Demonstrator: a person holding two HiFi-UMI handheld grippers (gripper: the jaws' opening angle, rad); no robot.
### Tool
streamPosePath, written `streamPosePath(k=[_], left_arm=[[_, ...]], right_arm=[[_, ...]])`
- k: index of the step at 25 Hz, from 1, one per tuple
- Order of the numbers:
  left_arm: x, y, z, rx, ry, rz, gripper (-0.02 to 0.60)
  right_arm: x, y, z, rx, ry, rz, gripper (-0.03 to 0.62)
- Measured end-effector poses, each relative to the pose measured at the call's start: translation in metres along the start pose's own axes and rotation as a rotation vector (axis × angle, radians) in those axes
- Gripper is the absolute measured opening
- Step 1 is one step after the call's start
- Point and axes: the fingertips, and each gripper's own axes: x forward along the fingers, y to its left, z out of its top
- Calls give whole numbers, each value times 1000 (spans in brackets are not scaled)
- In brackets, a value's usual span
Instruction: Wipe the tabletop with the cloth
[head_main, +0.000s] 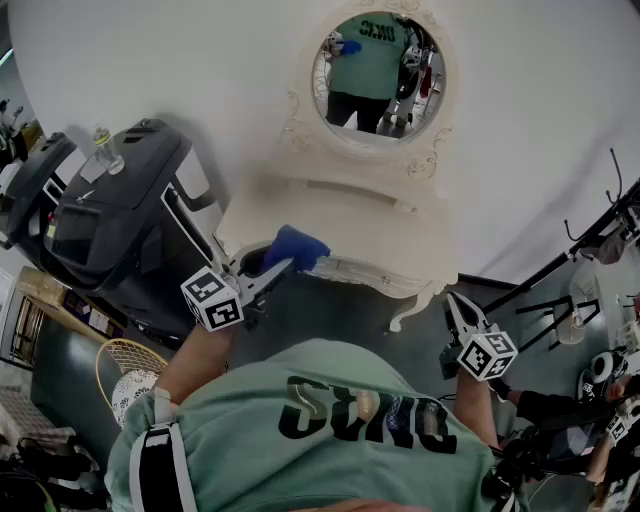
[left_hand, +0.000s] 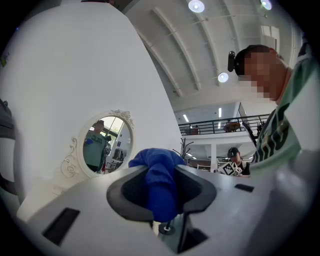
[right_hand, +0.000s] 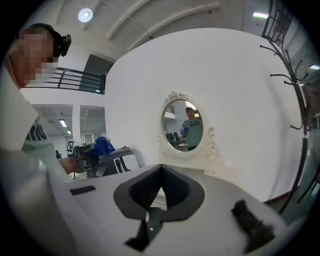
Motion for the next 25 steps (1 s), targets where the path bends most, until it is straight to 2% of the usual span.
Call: streamPosePath(k=[13, 19, 25], left_arm=[[-3, 3, -3, -5, 0, 20, 132], [8, 1, -11, -26, 0, 9, 132], [30, -14, -24, -47, -1, -5, 132]], right_arm=[[14, 4, -1, -8, 1, 41, 12], [11, -3, 1, 109, -41, 98, 12], [0, -15, 3, 73, -20, 108, 12]])
